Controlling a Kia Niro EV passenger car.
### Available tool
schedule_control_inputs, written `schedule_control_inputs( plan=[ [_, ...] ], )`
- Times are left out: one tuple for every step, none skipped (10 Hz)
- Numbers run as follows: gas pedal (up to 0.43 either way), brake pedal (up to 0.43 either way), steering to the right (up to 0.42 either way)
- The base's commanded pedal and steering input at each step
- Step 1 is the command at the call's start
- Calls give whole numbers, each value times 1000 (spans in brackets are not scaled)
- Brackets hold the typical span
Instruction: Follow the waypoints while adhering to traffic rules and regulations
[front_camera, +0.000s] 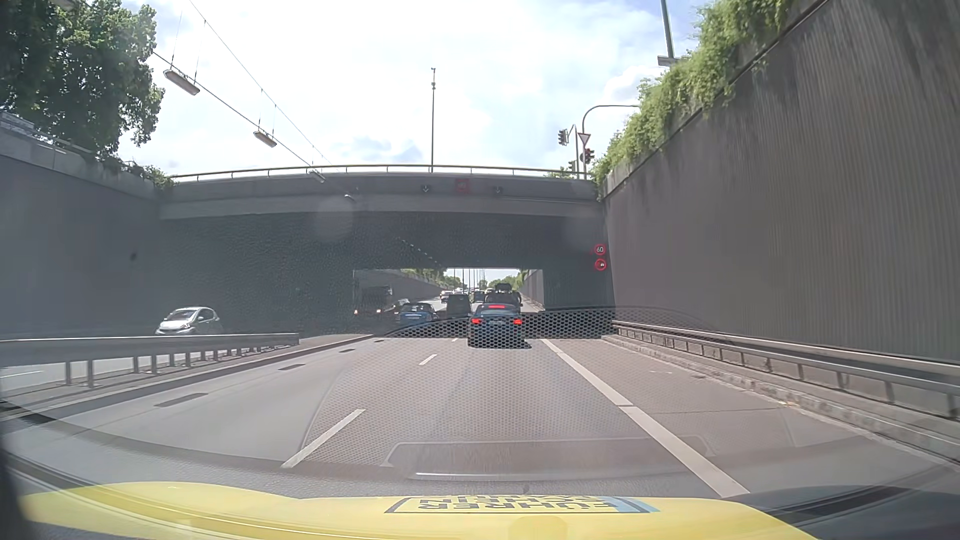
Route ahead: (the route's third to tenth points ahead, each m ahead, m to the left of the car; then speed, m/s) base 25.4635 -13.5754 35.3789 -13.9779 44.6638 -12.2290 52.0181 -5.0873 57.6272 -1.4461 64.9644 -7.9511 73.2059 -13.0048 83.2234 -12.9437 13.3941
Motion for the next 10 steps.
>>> schedule_control_inputs(
  plan=[
    [110, 0, 2],
    [110, 0, 2],
    [110, 0, 2],
    [110, 0, 2],
    [110, 0, 2],
    [110, 0, 2],
    [110, 0, 2],
    [98, 0, 2],
    [98, 0, 2],
    [98, 0, 2]
  ],
)
